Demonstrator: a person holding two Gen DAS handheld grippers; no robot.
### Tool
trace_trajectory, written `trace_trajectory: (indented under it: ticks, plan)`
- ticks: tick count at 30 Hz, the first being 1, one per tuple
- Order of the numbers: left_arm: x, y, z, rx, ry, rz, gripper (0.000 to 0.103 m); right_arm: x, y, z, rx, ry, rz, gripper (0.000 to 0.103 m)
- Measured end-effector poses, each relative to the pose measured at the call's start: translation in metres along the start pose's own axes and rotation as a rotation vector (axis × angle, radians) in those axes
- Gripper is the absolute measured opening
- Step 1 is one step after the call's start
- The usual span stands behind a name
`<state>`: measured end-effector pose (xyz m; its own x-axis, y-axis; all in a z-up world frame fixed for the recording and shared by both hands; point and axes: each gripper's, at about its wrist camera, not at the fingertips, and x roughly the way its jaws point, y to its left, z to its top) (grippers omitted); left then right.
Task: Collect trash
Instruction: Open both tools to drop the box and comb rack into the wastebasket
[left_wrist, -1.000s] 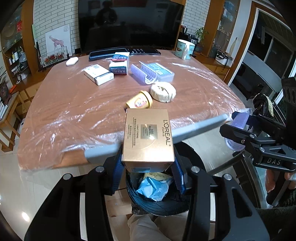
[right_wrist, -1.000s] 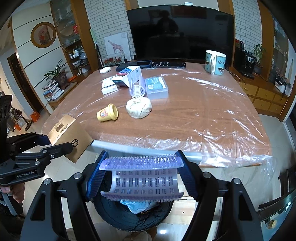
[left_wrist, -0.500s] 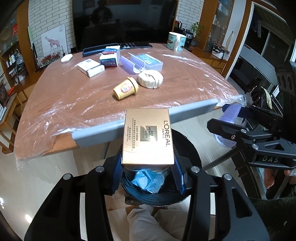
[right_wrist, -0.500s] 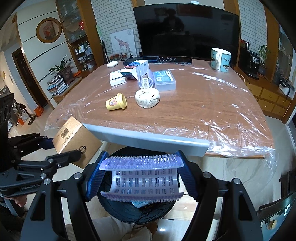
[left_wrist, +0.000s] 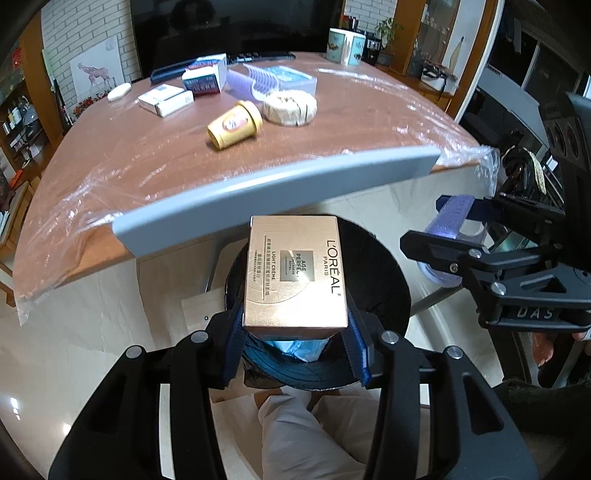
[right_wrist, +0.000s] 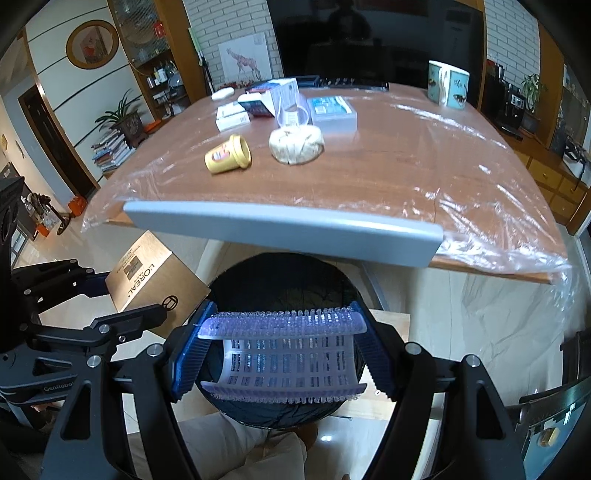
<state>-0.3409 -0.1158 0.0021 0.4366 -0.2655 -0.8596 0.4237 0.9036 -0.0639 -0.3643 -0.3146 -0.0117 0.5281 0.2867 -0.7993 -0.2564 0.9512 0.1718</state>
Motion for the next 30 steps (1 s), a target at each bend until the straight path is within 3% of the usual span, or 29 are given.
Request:
trace_trajectory:
  ticks: [25,28,30]
  plan:
    - [0.036,0.001,-0.009,0.041,0.085,0.018,0.048,0.037,-0.015,-0.001,0.063,0.053,-0.031,0.073]
    - [0.033,0.002,-0.007,0.045,0.058,0.047,0.053,0.035,-0.018,-0.001,0.081,0.038,-0.033,0.076]
    - [0.03,0.003,-0.006,0.039,0.039,0.061,0.069,0.029,-0.02,-0.001,0.094,0.014,-0.047,0.091]
